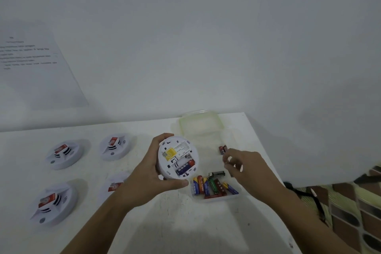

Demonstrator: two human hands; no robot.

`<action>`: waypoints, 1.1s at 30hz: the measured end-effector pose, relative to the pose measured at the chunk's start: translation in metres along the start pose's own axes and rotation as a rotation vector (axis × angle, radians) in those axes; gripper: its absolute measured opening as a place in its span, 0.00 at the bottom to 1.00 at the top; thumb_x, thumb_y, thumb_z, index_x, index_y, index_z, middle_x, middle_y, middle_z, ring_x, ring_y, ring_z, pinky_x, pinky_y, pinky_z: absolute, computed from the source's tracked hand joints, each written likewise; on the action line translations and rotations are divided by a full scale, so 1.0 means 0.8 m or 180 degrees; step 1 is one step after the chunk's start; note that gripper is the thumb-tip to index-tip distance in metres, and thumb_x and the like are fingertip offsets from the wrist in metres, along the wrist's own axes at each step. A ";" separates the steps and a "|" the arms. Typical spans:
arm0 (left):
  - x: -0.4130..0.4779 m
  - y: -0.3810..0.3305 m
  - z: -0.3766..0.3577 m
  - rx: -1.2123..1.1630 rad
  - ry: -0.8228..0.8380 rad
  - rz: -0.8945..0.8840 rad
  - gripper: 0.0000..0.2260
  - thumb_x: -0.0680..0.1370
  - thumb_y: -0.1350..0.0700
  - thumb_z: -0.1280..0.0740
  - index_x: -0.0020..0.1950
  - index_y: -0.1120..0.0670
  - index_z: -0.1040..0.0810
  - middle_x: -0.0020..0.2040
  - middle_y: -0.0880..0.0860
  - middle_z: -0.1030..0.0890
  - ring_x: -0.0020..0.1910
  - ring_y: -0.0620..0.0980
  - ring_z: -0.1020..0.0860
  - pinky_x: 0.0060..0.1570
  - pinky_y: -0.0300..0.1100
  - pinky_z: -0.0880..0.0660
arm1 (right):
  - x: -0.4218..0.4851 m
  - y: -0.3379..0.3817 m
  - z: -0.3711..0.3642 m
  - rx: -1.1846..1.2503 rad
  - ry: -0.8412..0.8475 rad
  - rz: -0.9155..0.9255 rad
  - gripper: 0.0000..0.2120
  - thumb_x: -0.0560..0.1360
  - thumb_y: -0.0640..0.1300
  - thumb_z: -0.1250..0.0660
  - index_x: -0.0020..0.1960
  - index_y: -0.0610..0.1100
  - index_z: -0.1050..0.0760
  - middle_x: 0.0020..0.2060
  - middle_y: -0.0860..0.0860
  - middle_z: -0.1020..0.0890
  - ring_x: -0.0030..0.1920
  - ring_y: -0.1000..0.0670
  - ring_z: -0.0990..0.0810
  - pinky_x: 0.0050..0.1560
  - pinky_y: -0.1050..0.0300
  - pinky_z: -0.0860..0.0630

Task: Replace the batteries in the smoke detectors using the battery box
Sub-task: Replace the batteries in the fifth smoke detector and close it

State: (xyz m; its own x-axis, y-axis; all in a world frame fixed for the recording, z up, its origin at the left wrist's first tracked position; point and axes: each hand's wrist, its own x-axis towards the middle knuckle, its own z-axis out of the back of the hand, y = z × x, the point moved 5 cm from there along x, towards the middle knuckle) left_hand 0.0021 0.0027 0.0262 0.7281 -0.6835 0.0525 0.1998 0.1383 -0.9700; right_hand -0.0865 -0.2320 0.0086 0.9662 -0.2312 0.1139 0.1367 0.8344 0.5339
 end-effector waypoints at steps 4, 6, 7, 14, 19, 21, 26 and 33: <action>0.002 0.003 -0.015 0.0000 0.0040 0.0005 0.44 0.65 0.63 0.18 0.73 0.43 0.37 0.64 0.39 0.25 0.66 0.45 0.24 0.56 0.46 0.19 | -0.004 -0.014 -0.011 -0.0756 0.0327 -0.0061 0.02 0.78 0.48 0.31 0.49 0.54 0.20 0.45 0.56 0.16 0.43 0.56 0.20 0.47 0.61 0.22; 0.002 0.002 -0.019 -0.0014 0.0040 -0.0011 0.44 0.65 0.64 0.18 0.73 0.43 0.37 0.64 0.39 0.25 0.66 0.45 0.24 0.56 0.46 0.19 | -0.006 -0.014 -0.012 -0.0857 0.0342 -0.0104 0.07 0.79 0.51 0.33 0.54 0.54 0.18 0.49 0.56 0.16 0.48 0.55 0.21 0.50 0.60 0.24; 0.002 0.001 -0.020 -0.0013 0.0024 -0.0021 0.44 0.65 0.64 0.18 0.73 0.43 0.37 0.64 0.38 0.25 0.66 0.44 0.24 0.56 0.45 0.19 | -0.006 -0.012 -0.009 -0.0817 0.0301 -0.0115 0.08 0.79 0.52 0.34 0.55 0.54 0.18 0.49 0.57 0.17 0.47 0.56 0.22 0.50 0.60 0.24; 0.004 -0.012 -0.021 0.0116 -0.0150 -0.0179 0.45 0.64 0.63 0.18 0.73 0.43 0.38 0.63 0.35 0.27 0.66 0.40 0.26 0.55 0.41 0.20 | -0.010 0.054 0.026 0.1476 -0.0337 0.0179 0.02 0.76 0.46 0.28 0.45 0.52 0.18 0.42 0.58 0.16 0.44 0.56 0.19 0.38 0.65 0.23; 0.008 -0.028 -0.020 0.0310 -0.0317 -0.0363 0.45 0.65 0.61 0.18 0.73 0.44 0.39 0.65 0.34 0.29 0.68 0.41 0.28 0.55 0.40 0.20 | -0.006 0.076 0.013 0.1605 -0.0444 0.0206 0.08 0.72 0.49 0.23 0.49 0.58 0.19 0.48 0.61 0.20 0.51 0.57 0.22 0.40 0.63 0.21; 0.008 -0.034 -0.021 0.0393 -0.0408 -0.0446 0.44 0.65 0.61 0.18 0.72 0.43 0.39 0.62 0.30 0.29 0.67 0.37 0.29 0.52 0.35 0.21 | -0.003 0.079 0.010 0.1567 -0.0539 0.0181 0.10 0.70 0.50 0.22 0.51 0.54 0.18 0.49 0.61 0.21 0.51 0.58 0.22 0.40 0.65 0.21; 0.009 -0.040 -0.019 0.0475 -0.0644 -0.0581 0.41 0.66 0.59 0.18 0.70 0.42 0.39 0.61 0.33 0.29 0.66 0.40 0.28 0.50 0.31 0.22 | 0.001 0.083 0.004 0.1814 -0.0655 0.0117 0.13 0.68 0.47 0.20 0.51 0.48 0.16 0.49 0.57 0.21 0.49 0.56 0.20 0.40 0.65 0.20; 0.010 -0.041 -0.019 0.0555 -0.0604 -0.0506 0.40 0.67 0.61 0.19 0.67 0.39 0.40 0.57 0.28 0.28 0.63 0.34 0.26 0.47 0.29 0.23 | 0.015 0.081 -0.011 0.2026 -0.0452 -0.0164 0.12 0.69 0.46 0.20 0.49 0.46 0.19 0.51 0.54 0.20 0.52 0.53 0.18 0.49 0.61 0.17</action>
State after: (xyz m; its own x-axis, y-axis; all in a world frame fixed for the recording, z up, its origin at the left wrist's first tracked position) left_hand -0.0085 -0.0185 0.0545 0.7850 -0.5625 0.2598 0.4187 0.1726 -0.8916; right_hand -0.0642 -0.1764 0.0370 0.9177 -0.3632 0.1611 -0.0160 0.3713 0.9284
